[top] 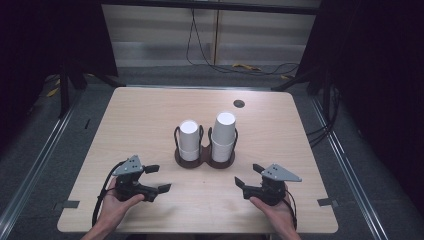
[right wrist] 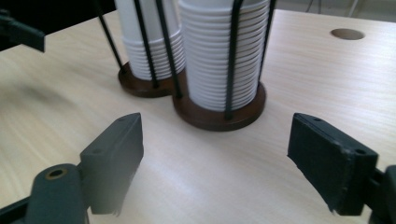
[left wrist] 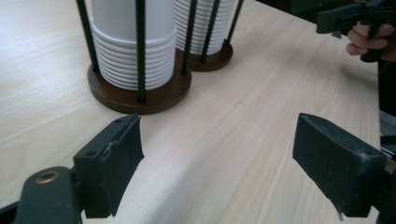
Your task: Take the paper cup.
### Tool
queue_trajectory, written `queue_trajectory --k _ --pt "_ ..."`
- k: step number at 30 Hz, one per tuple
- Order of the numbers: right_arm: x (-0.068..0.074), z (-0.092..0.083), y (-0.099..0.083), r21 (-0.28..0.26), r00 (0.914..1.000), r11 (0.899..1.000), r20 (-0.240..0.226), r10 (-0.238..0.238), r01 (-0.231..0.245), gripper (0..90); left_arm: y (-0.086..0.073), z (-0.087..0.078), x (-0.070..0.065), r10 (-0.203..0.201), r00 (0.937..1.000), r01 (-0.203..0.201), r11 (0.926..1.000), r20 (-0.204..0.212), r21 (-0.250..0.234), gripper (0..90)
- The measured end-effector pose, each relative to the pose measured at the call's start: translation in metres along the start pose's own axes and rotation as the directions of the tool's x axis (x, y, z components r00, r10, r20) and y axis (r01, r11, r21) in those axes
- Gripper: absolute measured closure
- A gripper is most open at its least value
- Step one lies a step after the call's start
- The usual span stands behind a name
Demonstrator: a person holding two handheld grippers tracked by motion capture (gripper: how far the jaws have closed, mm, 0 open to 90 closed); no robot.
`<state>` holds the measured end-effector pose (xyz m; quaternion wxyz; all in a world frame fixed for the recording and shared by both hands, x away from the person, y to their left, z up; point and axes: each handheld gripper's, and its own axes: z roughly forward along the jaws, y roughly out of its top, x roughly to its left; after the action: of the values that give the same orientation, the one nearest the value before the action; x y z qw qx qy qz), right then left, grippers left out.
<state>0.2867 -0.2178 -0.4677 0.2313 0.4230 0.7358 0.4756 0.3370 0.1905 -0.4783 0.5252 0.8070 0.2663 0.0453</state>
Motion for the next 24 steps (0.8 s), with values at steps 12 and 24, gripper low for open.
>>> queue_trajectory --k 12,24 --pt "0.002 0.008 -0.001 0.034 0.9990 0.999 -0.041 -0.016 0.017 16.5 0.006 0.003 0.001 0.023 0.9993 -0.023 0.9997 0.029 0.002 16.7" --pt "-0.002 -0.004 -0.003 0.028 0.9990 0.999 -0.039 0.019 -0.018 16.4 0.031 0.006 -0.005 0.083 0.9966 -0.082 0.9938 0.008 -0.076 24.8"
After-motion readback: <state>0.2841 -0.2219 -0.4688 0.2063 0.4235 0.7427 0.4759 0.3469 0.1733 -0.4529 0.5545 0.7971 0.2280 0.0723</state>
